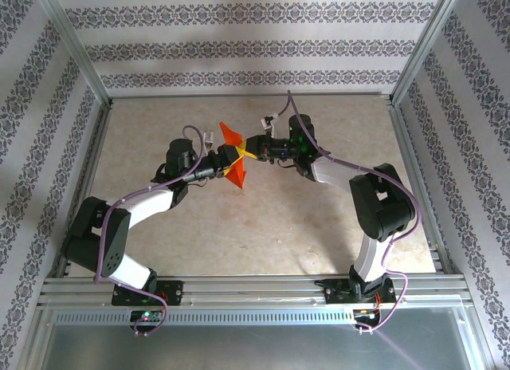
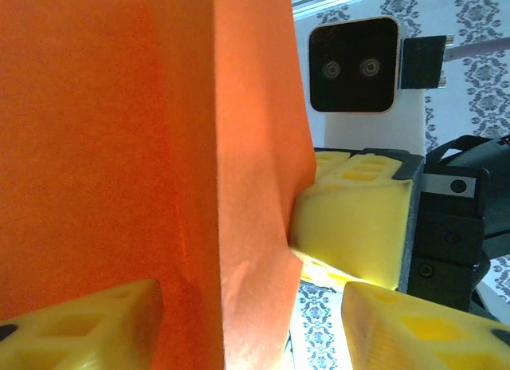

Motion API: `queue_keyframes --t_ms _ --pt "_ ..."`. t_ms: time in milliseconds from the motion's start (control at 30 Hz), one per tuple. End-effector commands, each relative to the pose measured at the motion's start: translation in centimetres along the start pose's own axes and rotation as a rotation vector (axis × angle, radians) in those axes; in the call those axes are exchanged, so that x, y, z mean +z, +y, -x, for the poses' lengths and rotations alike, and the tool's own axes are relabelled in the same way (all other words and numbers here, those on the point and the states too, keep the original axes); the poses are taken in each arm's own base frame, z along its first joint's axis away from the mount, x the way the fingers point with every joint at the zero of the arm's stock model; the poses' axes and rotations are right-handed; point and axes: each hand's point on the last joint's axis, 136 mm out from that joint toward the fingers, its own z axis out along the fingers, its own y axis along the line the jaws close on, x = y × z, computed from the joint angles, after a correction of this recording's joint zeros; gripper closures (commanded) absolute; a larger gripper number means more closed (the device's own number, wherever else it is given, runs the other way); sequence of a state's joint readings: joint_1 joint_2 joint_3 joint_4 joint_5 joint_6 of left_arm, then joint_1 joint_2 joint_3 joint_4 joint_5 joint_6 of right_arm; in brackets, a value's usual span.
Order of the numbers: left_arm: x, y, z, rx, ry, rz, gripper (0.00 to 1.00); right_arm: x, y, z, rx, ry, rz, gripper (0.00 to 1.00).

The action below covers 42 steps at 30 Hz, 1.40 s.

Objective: Fold a paper plane with a square sheet of paper (pick it up from the middle)
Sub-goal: Turn over the paper at the center of the table.

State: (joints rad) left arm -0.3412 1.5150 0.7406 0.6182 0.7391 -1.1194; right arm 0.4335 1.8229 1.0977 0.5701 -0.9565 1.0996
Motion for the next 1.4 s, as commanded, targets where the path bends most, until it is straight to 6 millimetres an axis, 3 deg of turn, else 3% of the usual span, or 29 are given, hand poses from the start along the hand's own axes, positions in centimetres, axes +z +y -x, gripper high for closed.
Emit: queue_keyframes --t_ms 0,133,433,633,767,900,1133,1367 --pt "0.1 -2.6 0.1 0.054 -0.001 -0.103 0.45 -0.8 1.2 0.4 -0.011 -0.009 0.049 0.93" --pt "0.2 -2.6 0.2 0.054 0.001 -0.102 0.62 -0.9 0.7 0.4 0.001 -0.012 0.046 0.93" --pt "1.0 -1.9 0.6 0.023 -0.004 -0.118 0.78 -1.2 0.6 0.7 0.012 -0.024 0.049 0.89" --pt "0.9 -0.5 0.7 0.012 -0.008 -0.058 0.89 -3.0 -0.4 1.6 -0.013 -0.094 -0.005 0.63" --pt "0.3 1.0 0.4 0.027 -0.001 0.040 0.89 -5.1 -2.1 2.3 -0.043 -0.156 -0.090 0.55" --pt "-1.0 3.4 0.1 0.088 0.030 0.258 0.89 -7.5 -4.1 2.7 -0.081 -0.216 -0.223 0.50" --pt "-6.4 7.9 1.0 0.264 0.118 0.842 0.89 -11.8 -6.6 2.5 -0.204 -0.289 -0.560 0.42" --pt "-9.7 9.3 3.1 0.538 0.213 1.392 0.89 -15.9 -7.4 2.3 -0.317 -0.345 -0.828 0.34"
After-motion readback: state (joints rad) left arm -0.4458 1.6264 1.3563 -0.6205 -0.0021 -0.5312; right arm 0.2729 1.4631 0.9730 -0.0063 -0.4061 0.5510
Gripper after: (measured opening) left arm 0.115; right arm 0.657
